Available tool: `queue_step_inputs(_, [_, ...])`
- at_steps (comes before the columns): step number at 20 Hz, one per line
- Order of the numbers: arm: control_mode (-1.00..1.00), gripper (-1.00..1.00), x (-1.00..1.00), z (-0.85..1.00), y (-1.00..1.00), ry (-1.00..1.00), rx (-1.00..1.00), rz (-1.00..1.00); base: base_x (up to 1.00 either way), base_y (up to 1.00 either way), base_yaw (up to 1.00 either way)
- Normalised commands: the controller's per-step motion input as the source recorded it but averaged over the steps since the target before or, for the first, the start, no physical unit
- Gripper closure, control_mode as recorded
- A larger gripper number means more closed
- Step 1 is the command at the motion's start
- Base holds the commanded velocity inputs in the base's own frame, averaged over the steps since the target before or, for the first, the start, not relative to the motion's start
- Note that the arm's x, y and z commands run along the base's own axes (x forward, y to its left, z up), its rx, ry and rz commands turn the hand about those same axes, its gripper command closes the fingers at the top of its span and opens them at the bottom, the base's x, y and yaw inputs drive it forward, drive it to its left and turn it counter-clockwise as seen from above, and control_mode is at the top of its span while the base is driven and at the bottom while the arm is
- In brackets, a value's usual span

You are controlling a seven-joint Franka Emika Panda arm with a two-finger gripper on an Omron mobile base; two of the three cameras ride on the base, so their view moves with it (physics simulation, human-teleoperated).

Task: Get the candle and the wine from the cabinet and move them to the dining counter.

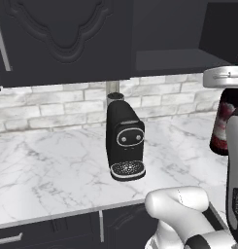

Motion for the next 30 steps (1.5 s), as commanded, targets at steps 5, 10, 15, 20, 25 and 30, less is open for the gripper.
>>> queue_step_inputs(5, [-1.00, 1.00, 0.00, -0.39, 0.00, 0.03, 0.01, 0.08, 0.00, 0.00, 0.00])
queue_step_inputs(10, [-1.00, 1.00, 0.00, -0.05, 0.00, 0.01, 0.00, 0.02, 0.00, 0.00, 0.00])
queue_step_inputs(15, [-1.00, 1.00, 0.06, 0.00, 0.00, 0.04, 0.00, 0.00, 0.00, 0.00, 0.00])
queue_step_inputs(20, [-1.00, 1.00, 0.05, 0.00, 0.00, 0.10, 0.01, 0.00, 0.00, 0.00, 0.00])
queue_step_inputs(25, [1.00, 1.00, 0.00, -0.02, 0.00, 0.07, 0.00, 0.00, 0.00, 0.06, 0.01])
queue_step_inputs(30, [1.00, 1.00, 0.00, 0.00, 0.00, 0.00, 0.00, 0.00, -0.15, 0.76, 0.14])
